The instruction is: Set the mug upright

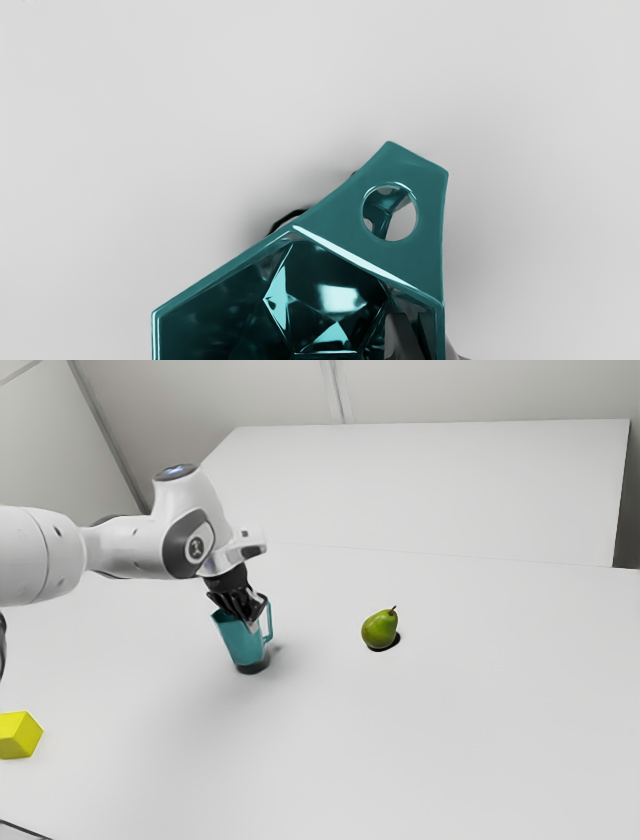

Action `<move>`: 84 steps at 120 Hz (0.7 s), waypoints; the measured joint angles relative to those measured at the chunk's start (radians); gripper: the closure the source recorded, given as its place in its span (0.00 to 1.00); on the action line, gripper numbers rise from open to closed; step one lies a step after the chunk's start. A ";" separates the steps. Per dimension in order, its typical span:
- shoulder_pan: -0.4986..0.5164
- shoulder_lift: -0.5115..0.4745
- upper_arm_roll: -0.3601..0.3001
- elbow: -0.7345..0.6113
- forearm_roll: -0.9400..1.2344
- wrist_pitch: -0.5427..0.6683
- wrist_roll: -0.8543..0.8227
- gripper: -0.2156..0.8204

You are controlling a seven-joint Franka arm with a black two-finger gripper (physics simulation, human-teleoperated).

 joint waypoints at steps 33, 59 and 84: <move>0.000 0.005 0.001 -0.019 0.039 0.067 -0.027 0.97; 0.000 0.011 0.000 -0.033 0.039 0.126 -0.039 0.97; 0.000 0.031 0.000 -0.032 0.036 0.149 -0.047 0.97</move>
